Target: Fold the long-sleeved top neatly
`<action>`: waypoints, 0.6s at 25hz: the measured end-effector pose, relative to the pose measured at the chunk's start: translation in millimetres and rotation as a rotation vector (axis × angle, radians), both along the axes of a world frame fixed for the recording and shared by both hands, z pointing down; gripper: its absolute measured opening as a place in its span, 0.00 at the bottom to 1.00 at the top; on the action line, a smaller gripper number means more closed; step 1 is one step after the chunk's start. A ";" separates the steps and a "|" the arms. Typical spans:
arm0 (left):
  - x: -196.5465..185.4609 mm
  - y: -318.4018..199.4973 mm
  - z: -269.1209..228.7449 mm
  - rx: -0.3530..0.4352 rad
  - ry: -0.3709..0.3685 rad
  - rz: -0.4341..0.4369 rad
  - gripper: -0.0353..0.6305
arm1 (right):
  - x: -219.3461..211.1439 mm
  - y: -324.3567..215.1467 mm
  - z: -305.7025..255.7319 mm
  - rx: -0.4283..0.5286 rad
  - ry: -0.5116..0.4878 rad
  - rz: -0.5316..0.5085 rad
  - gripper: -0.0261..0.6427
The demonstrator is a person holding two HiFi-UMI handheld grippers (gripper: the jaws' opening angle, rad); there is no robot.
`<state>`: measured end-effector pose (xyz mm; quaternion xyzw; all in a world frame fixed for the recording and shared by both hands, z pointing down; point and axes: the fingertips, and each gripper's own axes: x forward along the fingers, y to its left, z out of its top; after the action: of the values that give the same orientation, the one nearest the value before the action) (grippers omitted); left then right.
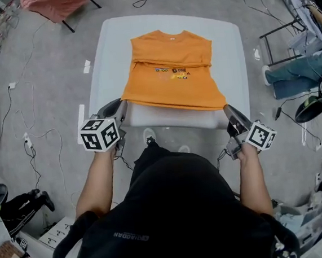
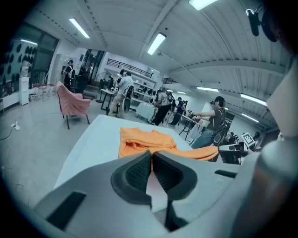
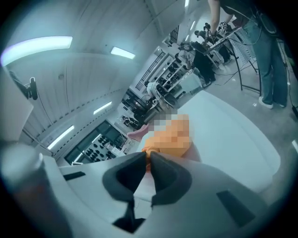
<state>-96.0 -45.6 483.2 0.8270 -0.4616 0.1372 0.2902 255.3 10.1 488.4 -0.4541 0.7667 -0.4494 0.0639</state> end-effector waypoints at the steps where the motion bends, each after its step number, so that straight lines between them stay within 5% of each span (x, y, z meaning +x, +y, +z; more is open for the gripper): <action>1: 1.4 -11.5 -7.9 0.013 0.013 0.008 0.08 | 0.7 -9.3 -9.3 0.020 -0.011 0.012 0.09; 8: 12.7 -96.3 -48.3 0.054 0.108 0.072 0.08 | 3.0 -78.6 -56.1 0.140 -0.045 0.120 0.09; 15: 17.6 -167.0 -57.4 0.049 0.142 0.128 0.08 | 24.6 -131.9 -55.5 0.073 -0.037 0.333 0.09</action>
<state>-78.4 -212.6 425.8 0.8692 -0.3893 0.0852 0.2927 279.9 -121.8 432.9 -0.5640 0.6954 -0.4125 0.1681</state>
